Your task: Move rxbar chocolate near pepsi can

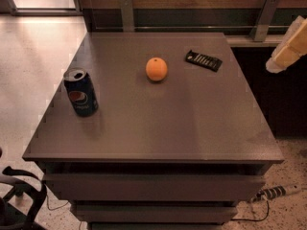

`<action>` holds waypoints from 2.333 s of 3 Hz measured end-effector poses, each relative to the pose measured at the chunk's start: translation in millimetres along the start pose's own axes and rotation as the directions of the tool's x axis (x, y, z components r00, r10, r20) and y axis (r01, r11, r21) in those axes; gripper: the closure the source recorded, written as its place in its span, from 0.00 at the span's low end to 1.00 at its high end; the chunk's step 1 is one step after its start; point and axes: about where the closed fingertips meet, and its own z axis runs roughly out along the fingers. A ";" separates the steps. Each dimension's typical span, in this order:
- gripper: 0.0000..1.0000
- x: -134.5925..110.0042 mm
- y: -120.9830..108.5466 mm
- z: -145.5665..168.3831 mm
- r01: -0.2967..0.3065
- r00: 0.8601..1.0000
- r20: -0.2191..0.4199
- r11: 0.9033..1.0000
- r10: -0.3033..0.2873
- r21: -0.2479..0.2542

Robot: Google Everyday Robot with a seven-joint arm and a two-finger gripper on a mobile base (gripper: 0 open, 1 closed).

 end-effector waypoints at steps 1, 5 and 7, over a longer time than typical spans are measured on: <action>0.00 9.7 -26.8 29.8 -0.064 0.997 0.051 0.998 0.065 -0.023; 0.00 28.0 -69.1 141.1 -0.210 0.964 0.143 0.971 0.226 -0.118; 0.00 22.5 -87.4 172.0 -0.219 0.949 0.199 0.965 0.245 -0.141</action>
Offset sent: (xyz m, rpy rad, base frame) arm 0.0891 -0.0229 -0.0616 0.2036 0.0459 -0.0903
